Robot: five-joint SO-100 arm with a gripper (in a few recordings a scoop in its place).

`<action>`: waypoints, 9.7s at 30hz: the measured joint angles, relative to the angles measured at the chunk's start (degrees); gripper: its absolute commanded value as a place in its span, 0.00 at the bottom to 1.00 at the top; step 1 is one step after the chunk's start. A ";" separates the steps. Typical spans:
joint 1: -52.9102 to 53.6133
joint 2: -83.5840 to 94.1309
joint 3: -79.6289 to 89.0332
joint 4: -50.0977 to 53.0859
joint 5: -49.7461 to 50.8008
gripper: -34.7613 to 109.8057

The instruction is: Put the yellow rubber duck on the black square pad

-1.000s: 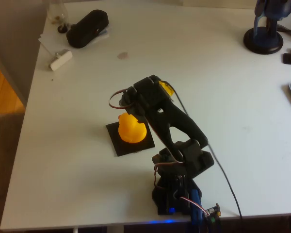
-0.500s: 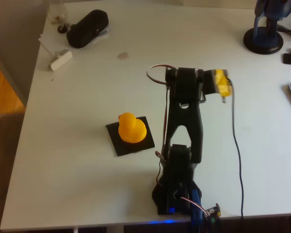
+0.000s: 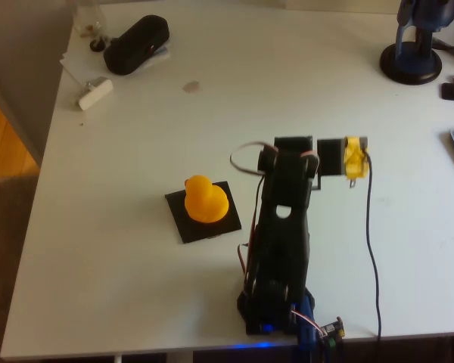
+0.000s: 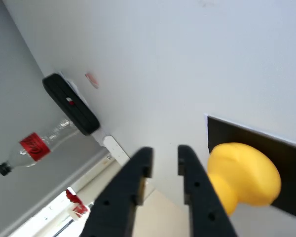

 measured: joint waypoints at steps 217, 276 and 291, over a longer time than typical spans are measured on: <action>-18.46 27.33 30.94 -7.38 6.50 0.27; -18.54 27.33 30.94 -7.38 6.50 0.27; -18.54 27.33 30.94 -7.38 6.50 0.27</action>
